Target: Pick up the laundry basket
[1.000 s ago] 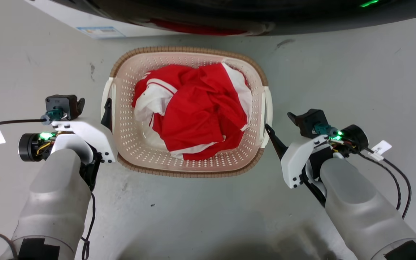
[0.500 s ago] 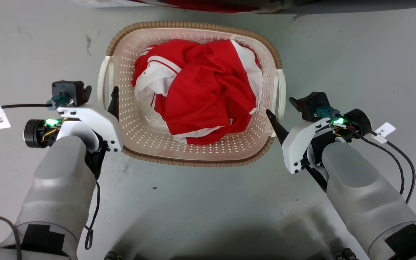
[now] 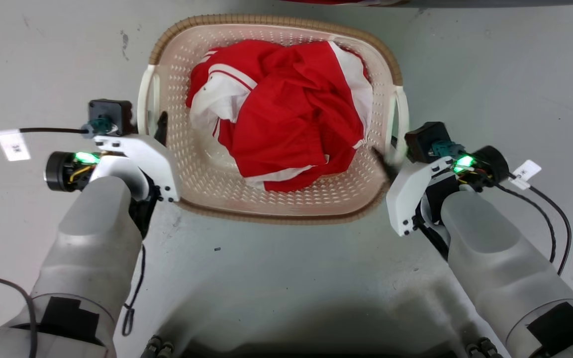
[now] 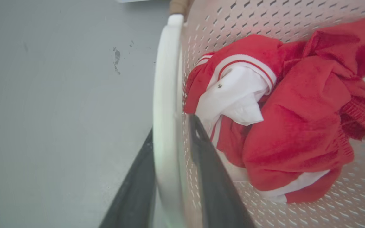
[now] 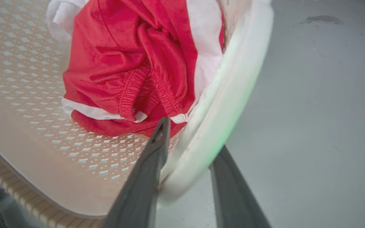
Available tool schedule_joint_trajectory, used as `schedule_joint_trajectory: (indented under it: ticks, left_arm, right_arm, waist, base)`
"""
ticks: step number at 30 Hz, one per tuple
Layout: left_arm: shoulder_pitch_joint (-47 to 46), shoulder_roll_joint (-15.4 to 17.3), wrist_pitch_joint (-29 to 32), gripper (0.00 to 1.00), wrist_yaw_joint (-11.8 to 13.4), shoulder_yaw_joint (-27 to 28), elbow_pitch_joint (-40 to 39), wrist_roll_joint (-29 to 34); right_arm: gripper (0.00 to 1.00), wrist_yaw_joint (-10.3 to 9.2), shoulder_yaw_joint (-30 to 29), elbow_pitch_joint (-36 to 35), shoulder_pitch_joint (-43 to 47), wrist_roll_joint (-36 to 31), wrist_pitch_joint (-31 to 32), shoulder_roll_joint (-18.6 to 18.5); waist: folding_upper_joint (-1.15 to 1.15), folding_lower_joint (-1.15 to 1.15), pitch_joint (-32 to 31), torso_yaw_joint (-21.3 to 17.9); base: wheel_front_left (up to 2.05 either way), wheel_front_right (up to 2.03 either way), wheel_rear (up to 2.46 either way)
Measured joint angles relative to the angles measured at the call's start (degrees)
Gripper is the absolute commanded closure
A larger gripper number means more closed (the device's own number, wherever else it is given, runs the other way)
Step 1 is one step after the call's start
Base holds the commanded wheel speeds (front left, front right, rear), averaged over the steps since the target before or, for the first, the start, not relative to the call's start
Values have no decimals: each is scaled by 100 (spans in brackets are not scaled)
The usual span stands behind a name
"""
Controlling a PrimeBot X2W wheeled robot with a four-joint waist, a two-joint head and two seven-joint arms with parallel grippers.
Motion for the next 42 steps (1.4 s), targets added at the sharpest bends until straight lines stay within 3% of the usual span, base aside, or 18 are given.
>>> schedule_joint_trajectory:
  ticks: [15, 30, 42]
  left_arm:
    - [419, -162, 275, 100, -7, -593, 57, -525]
    - [1417, -113, 877, 100, 2, -1282, -141, -1410]
    - [2010, -40, 1689, 100, 10, -2031, -374, -2105]
  right_arm:
    - [100, -15, 437, 137, 237, 460, 309, -7]
    - [100, -15, 1015, 157, 1050, 1155, 823, -9]
    - [100, -15, 1473, 203, 1675, 1752, 1388, -38]
  waist:
    - [0, 0, -613, 1]
    - [0, -1, -2023, -56]
    - [0, -1, -3376, -104]
  base:
    - [0, 0, 0]
    - [0, 0, 0]
    - [0, 0, 0]
